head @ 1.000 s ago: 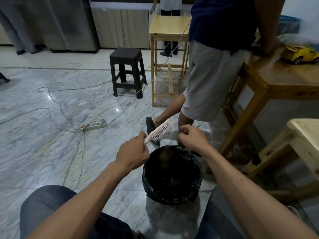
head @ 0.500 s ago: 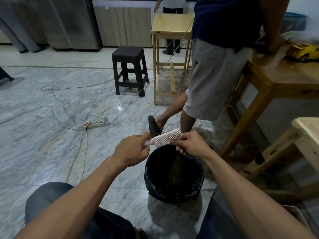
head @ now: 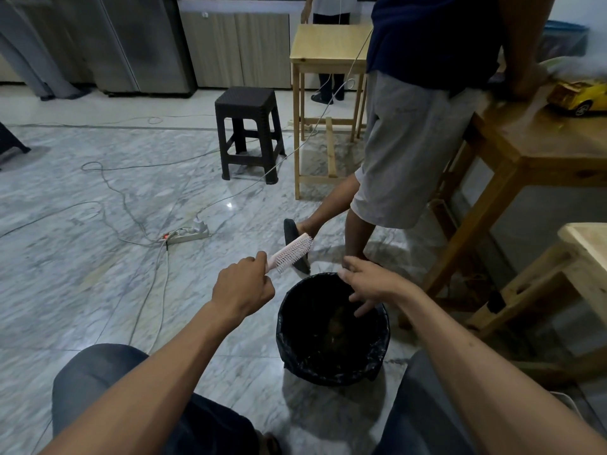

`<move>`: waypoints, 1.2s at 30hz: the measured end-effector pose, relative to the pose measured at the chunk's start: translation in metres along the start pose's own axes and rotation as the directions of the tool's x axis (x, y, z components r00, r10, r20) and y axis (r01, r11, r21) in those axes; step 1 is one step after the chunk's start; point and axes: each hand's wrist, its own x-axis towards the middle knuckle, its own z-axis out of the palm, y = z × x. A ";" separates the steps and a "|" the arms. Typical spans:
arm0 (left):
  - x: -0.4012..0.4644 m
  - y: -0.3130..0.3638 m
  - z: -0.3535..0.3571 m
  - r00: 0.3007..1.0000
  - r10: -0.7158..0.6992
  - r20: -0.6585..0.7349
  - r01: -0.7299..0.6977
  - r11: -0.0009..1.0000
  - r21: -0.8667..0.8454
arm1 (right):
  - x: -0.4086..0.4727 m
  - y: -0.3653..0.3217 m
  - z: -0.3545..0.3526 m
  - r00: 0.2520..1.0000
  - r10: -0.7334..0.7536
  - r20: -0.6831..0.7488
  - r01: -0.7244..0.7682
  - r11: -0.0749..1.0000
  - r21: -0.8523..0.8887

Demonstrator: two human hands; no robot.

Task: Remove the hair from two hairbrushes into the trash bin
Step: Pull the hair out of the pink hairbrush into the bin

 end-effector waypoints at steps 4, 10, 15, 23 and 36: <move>0.002 0.002 0.000 1.000 -0.027 -0.016 0.026 0.995 -0.097 | -0.001 -0.008 -0.003 0.951 -0.071 -0.300 0.047 0.995 -0.088; 0.006 0.014 -0.005 0.998 -0.056 -0.004 0.054 0.974 -0.219 | 0.000 -0.014 -0.003 0.885 -0.222 -0.409 0.145 0.967 -0.212; 0.004 0.029 -0.008 0.998 0.067 -0.016 -0.069 0.951 -0.302 | 0.008 -0.024 0.011 0.955 -0.106 -0.277 0.206 0.908 0.364; -0.003 0.022 -0.002 0.985 0.106 0.134 -0.062 0.952 -0.300 | 0.001 -0.019 0.018 0.941 -0.013 -0.339 0.074 0.983 0.167; -0.008 0.028 -0.003 0.902 -0.067 0.427 0.332 0.741 -0.584 | -0.008 -0.009 0.024 0.960 -0.050 -0.275 0.038 0.998 -0.048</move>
